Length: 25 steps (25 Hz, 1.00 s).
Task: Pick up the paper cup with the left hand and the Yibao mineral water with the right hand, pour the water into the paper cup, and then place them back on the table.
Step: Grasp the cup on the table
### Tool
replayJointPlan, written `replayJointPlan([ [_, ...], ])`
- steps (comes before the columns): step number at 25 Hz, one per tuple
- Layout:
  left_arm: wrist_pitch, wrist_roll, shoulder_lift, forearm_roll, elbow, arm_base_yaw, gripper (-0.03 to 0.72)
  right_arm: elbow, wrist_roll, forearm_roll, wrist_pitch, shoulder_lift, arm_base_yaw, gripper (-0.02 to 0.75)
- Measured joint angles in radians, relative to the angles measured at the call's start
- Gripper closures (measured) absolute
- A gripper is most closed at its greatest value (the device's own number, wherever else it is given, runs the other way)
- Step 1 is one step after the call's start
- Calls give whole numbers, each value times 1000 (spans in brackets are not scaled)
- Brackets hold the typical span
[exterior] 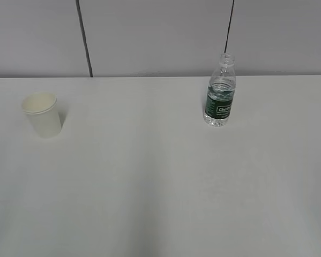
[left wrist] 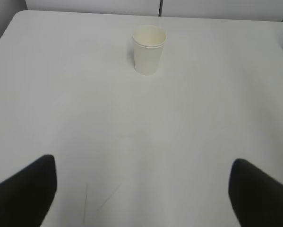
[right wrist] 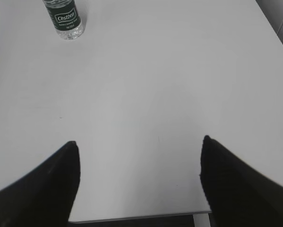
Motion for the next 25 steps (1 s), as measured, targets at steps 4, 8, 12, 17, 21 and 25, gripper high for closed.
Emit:
replayJointPlan([
  [4,0,0,0,-1,0,0,24,0,0,0,0,0,0,152],
  [8,0,0,0,-2,0,0,24,0,0,0,0,0,0,152],
  [12,0,0,0,-4,0,0,72,0,0,0,0,0,0,152],
  [17,-2,0,0,-21,0,0,121,0,0,0,0,0,0,152],
  [21,-15,0,50,-31,-17,0,127,0,0,0,0,0,0,152],
  [25,-144,17,184,-33,-51,0,129,0,0,0,0,0,0,152],
])
